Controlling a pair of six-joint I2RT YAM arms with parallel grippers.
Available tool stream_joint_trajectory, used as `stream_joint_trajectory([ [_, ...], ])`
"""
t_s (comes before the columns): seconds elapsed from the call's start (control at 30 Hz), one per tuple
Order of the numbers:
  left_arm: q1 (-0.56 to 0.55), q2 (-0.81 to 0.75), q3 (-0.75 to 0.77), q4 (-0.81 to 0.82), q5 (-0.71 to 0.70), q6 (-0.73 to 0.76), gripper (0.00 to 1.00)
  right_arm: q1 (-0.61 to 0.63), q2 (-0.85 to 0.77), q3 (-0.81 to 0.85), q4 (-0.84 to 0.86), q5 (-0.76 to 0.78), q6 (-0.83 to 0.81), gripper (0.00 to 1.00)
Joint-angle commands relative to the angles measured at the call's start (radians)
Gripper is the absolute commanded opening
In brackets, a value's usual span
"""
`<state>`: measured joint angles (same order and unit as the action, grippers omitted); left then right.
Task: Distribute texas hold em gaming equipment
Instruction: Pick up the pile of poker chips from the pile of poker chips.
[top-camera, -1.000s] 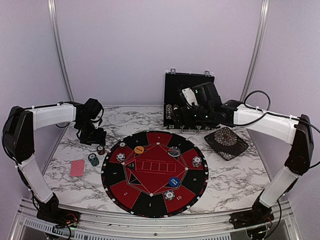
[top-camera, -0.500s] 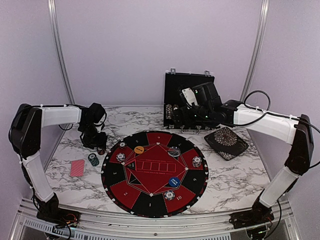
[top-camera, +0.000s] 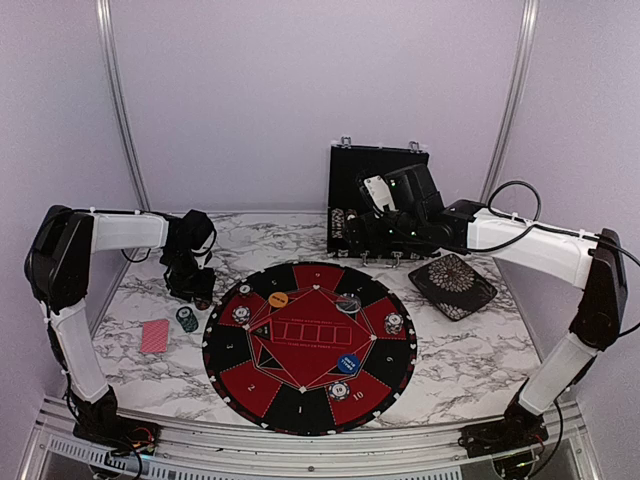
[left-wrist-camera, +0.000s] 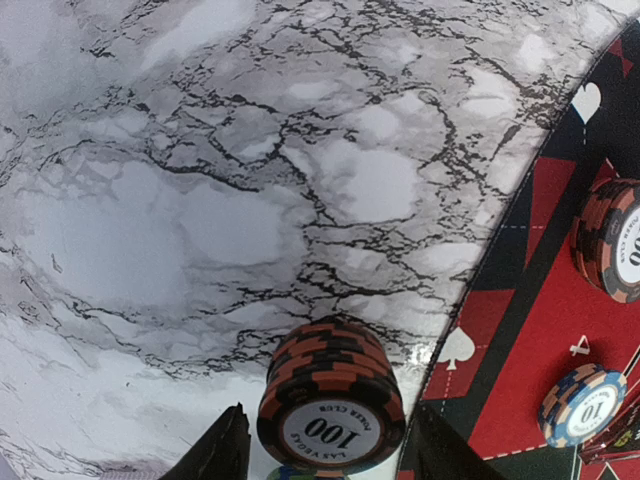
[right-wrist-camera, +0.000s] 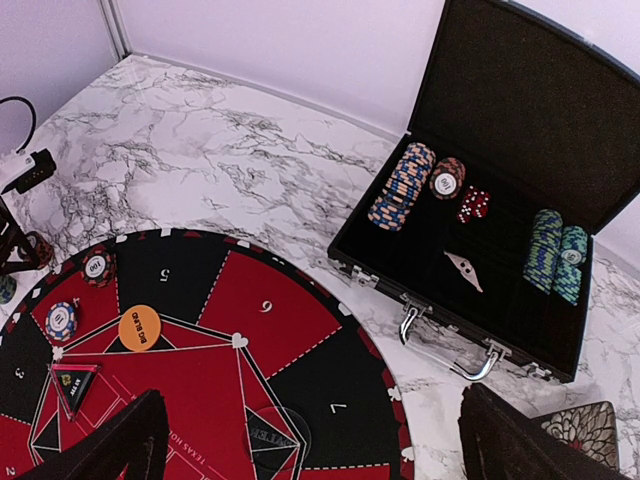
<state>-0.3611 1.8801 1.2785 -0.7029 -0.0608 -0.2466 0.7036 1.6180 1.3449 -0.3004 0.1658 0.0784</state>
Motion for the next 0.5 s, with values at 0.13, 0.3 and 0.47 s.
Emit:
stream_joint_trajectory([
  [0.13, 0.004, 0.029, 0.032, 0.01, -0.001, 0.008, 0.52, -0.007, 0.008, 0.046, -0.003, 0.007, 0.001, 0.98],
  [0.3, 0.003, 0.035, 0.036, 0.012, 0.002, 0.01, 0.49, -0.007, 0.007, 0.046, -0.003, 0.006, 0.002, 0.98],
  [0.47, 0.001, 0.039, 0.035, 0.012, 0.002, 0.009, 0.48, -0.007, 0.008, 0.046, -0.003, 0.006, 0.0, 0.98],
])
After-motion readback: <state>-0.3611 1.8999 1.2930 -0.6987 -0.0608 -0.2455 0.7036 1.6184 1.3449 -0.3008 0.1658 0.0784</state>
